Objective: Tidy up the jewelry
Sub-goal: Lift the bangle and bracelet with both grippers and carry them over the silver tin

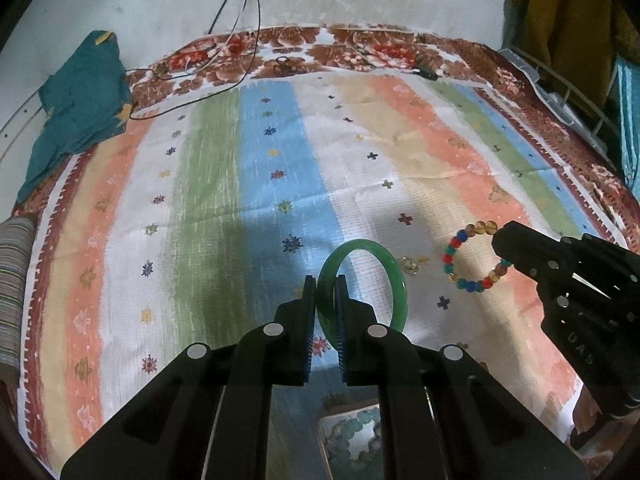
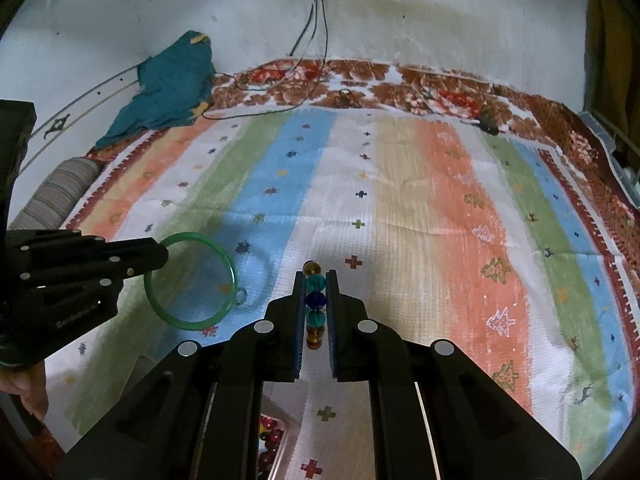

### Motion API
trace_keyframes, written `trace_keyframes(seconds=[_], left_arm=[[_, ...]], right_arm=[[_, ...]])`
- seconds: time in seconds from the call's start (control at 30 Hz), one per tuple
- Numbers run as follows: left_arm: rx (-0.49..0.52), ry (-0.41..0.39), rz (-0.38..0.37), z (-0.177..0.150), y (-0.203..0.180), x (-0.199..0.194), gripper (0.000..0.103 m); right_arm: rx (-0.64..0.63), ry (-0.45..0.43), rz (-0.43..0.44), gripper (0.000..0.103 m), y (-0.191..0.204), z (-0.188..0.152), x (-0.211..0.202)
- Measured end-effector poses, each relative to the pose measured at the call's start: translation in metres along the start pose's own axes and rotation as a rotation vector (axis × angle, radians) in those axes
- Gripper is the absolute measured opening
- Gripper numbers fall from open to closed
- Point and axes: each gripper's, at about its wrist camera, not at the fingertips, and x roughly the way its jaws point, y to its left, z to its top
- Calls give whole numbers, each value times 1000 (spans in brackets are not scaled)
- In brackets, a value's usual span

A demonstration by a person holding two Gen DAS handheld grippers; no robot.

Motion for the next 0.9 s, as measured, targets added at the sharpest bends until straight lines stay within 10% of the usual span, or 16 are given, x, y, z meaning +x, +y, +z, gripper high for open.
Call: trace_keyframes(seconds=[0.9], left_arm=[[44, -66, -23, -22, -15, -46, 9]], right_arm=[[-5, -61, 75, 11, 17, -12, -47]])
